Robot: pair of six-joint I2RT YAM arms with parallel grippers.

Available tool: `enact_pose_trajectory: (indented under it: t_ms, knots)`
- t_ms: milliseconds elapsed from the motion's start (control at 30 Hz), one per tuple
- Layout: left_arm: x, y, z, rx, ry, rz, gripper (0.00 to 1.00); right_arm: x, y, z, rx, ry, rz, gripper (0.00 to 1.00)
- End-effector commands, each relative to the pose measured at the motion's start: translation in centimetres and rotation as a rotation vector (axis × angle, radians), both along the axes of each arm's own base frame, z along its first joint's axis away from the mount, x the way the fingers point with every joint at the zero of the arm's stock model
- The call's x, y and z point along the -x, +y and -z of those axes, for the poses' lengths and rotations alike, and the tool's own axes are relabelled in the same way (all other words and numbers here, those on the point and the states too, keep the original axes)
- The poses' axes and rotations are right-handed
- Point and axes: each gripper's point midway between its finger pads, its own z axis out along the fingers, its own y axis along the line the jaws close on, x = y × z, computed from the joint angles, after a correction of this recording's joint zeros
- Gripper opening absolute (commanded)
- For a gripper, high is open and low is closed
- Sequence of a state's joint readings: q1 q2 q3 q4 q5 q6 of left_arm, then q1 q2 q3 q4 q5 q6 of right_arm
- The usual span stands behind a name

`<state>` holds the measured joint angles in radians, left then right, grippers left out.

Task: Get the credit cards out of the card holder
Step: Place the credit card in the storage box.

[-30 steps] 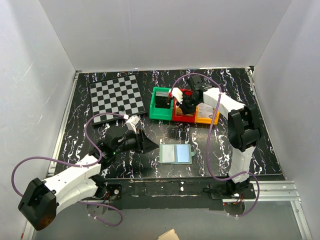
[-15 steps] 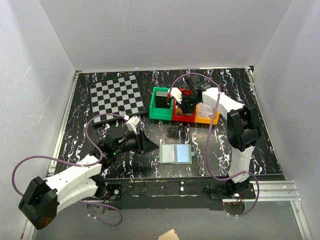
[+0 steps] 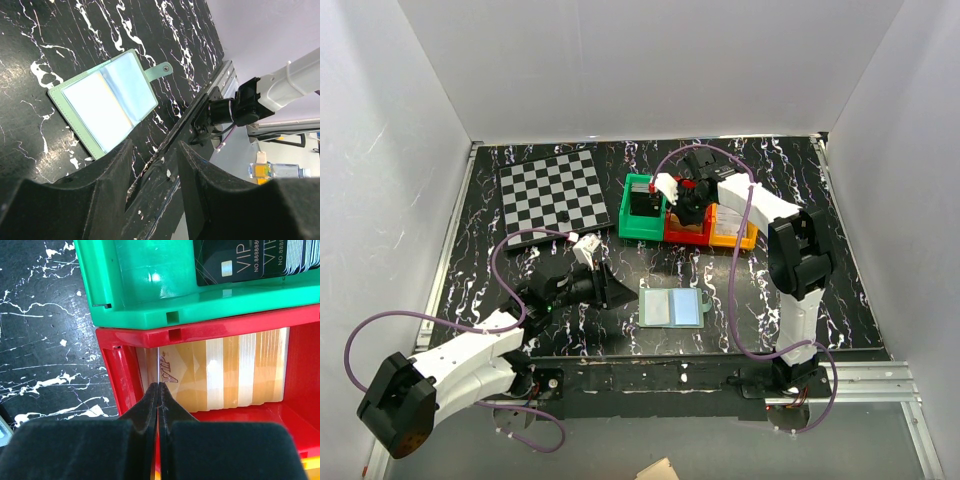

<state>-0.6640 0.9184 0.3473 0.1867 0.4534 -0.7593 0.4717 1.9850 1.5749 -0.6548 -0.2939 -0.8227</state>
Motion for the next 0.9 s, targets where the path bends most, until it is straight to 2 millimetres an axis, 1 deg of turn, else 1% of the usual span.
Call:
enact_pose_trajectory:
  t_ms: [0, 233, 333, 467, 533, 667, 867]
  knots:
    - [0.1, 0.0, -0.1, 0.007, -0.009, 0.006, 0.41, -0.2, 0.5, 1.1, 0.007, 0.021, 0.014, 0.01]
    - [0.1, -0.1, 0.2, 0.008, 0.001, 0.010, 0.41, -0.5, 0.0, 1.4, 0.027, 0.007, 0.040, 0.01]
    - [0.2, -0.1, 0.2, 0.008, 0.000, 0.012, 0.41, -0.7, -0.1, 1.4, 0.030, 0.001, 0.053, 0.09]
    - [0.1, 0.0, 0.2, 0.009, 0.002, 0.010, 0.41, -1.1, -0.2, 1.1, 0.032, -0.016, 0.069, 0.14]
    - [0.2, -0.1, 0.2, 0.009, 0.005, 0.014, 0.41, -1.3, -0.3, 1.1, 0.038, -0.024, 0.077, 0.23]
    - [0.3, -0.1, 0.2, 0.009, 0.008, 0.015, 0.41, -1.8, -0.5, 0.7, 0.044, -0.055, 0.090, 0.26]
    - [0.2, 0.0, 0.2, 0.009, 0.004, 0.012, 0.41, -3.7, -0.9, -0.9, 0.027, -0.118, 0.166, 0.30]
